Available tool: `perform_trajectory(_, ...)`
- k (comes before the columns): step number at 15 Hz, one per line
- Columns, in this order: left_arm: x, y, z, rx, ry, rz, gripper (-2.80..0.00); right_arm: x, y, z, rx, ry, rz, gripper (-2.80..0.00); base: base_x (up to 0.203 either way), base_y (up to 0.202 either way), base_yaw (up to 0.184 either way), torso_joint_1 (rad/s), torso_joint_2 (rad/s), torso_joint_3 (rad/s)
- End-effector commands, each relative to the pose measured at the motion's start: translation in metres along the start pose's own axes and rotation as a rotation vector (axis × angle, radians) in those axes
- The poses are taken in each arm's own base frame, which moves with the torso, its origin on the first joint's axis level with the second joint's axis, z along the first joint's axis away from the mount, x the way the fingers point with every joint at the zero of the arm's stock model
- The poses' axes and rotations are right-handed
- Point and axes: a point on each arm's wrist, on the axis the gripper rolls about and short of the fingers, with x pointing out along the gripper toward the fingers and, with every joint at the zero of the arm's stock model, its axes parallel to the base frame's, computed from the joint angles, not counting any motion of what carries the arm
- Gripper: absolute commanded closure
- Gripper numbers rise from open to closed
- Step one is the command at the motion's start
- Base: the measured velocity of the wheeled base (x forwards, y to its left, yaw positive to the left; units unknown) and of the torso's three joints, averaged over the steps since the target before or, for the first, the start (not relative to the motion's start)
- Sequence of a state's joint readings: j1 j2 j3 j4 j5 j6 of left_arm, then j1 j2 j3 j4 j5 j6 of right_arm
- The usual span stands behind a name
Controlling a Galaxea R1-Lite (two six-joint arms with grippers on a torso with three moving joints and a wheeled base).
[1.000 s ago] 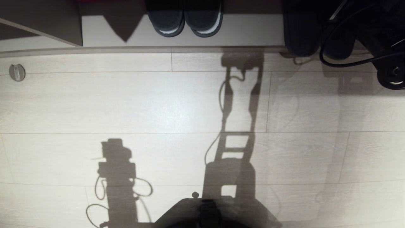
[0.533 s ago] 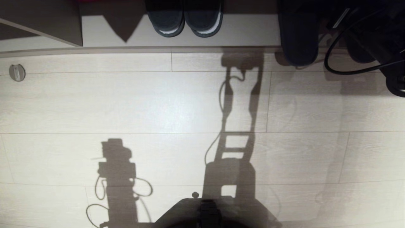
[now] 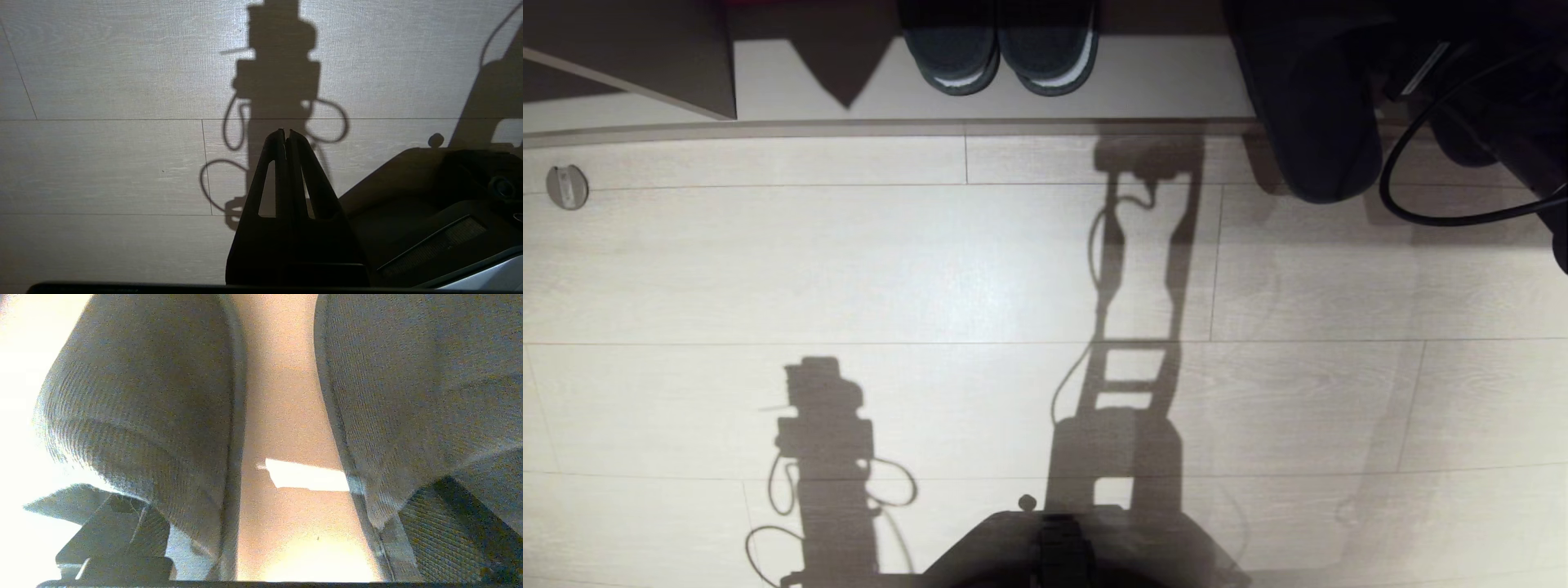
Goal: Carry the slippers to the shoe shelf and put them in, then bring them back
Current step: Place the slippers into the shoe cabinet
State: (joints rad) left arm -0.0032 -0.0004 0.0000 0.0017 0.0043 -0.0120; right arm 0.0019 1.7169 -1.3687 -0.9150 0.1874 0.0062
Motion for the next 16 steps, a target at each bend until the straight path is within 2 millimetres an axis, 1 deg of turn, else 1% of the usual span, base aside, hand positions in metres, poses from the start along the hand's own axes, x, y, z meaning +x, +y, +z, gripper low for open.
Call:
perform_trajectory(1, 0.000, 0.000, 0.000, 0.000, 0.000, 0.000, 0.00, -0.005, 0.001, 0.010, -0.005, -0.021, 0.001, -2.80, 0.000, 0.000, 0.000, 0.000, 0.00, 0.000)
perform_trajectory(4, 0.000, 0.000, 0.000, 0.000, 0.000, 0.000, 0.00, -0.016, 0.000, 0.002, -0.005, 0.025, -0.012, -2.80, 0.000, 0.000, 0.000, 0.000, 0.00, 0.000)
perform_trajectory(6, 0.000, 0.000, 0.000, 0.000, 0.000, 0.000, 0.00, -0.017, 0.000, 0.003, -0.006, 0.024, -0.013, -2.80, 0.000, 0.000, 0.000, 0.000, 0.00, 0.000)
perform_trajectory(8, 0.000, 0.000, 0.000, 0.000, 0.000, 0.000, 0.00, -0.024, -0.003, -0.011, -0.048, 0.076, -0.030, -2.80, 0.000, 0.000, 0.000, 0.000, 0.00, 0.000)
perform_trajectory(9, 0.000, 0.000, 0.000, 0.000, 0.000, 0.000, 0.00, -0.025, -0.004, -0.012, -0.065, 0.081, -0.035, -2.80, 0.000, 0.000, 0.000, 0.000, 0.00, 0.000)
perform_trajectory(10, 0.000, 0.000, 0.000, 0.000, 0.000, 0.000, 0.00, -0.029, -0.005, -0.020, -0.095, 0.100, -0.038, -2.80, 0.000, 0.000, 0.000, 0.000, 0.00, 0.000)
perform_trajectory(15, 0.000, 0.000, 0.000, 0.000, 0.000, 0.000, 0.00, -0.024, -0.008, -0.022, -0.114, 0.048, -0.116, -2.80, 0.000, 0.000, 0.000, 0.000, 0.00, 0.000)
perform_trajectory(16, 0.000, 0.000, 0.000, 0.000, 0.000, 0.000, 0.00, -0.018, -0.009, -0.017, -0.116, 0.016, -0.162, -2.80, 0.000, 0.000, 0.000, 0.000, 0.00, 0.000)
